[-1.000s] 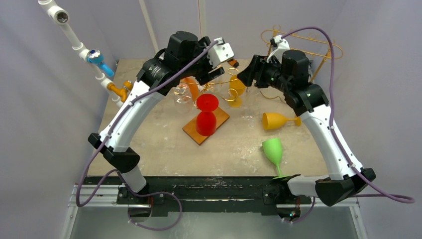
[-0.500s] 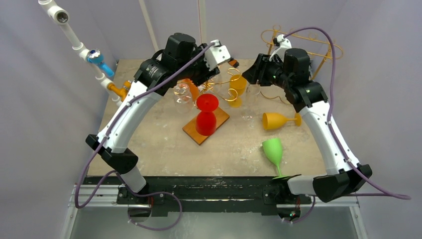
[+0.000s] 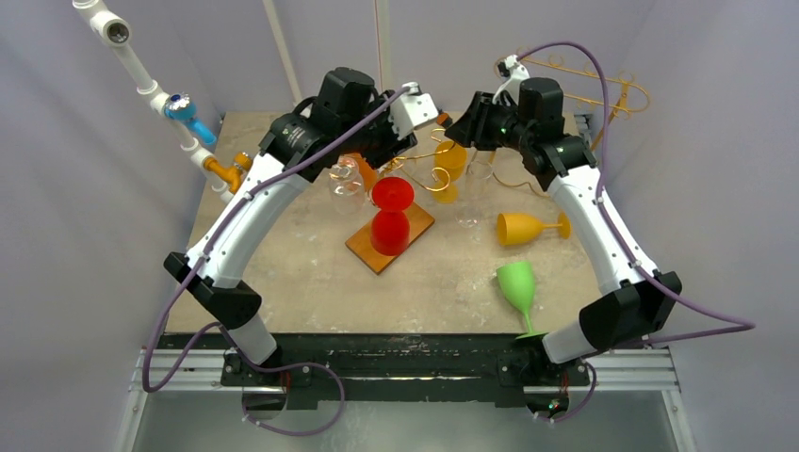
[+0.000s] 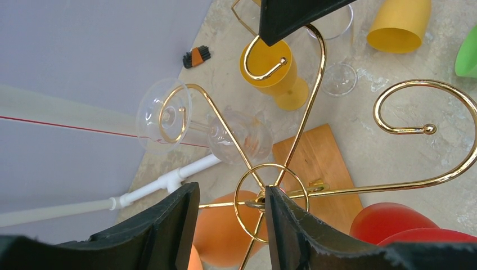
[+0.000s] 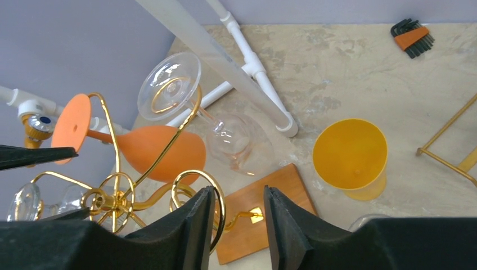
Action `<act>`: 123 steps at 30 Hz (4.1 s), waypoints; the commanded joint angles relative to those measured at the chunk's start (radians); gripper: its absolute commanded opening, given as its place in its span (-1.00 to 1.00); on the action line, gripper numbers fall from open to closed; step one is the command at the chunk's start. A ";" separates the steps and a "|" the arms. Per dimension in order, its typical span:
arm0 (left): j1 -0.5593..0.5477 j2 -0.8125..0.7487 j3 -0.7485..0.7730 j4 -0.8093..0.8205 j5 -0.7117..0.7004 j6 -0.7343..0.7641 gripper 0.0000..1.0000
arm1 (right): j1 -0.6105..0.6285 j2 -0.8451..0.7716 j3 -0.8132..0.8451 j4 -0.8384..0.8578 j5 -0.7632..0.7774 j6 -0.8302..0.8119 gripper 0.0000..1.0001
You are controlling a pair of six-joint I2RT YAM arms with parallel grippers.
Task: Place the wine glass upside down on the wine glass rack
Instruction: Adjust the wine rack at the center of the board, then pick up the wine glass at the center of the board.
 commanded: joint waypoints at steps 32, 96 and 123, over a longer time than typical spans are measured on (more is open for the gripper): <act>0.008 -0.045 -0.139 0.057 -0.221 0.045 -0.19 | 0.042 -0.252 -0.300 0.181 -0.096 0.115 -1.00; 0.006 -0.146 -0.132 0.037 -0.018 -0.018 0.02 | -0.060 -0.274 -0.134 0.001 0.077 0.010 0.68; 0.006 -0.164 0.015 0.105 0.028 -0.123 0.56 | -0.092 -0.062 -0.177 -0.107 0.316 -0.155 0.37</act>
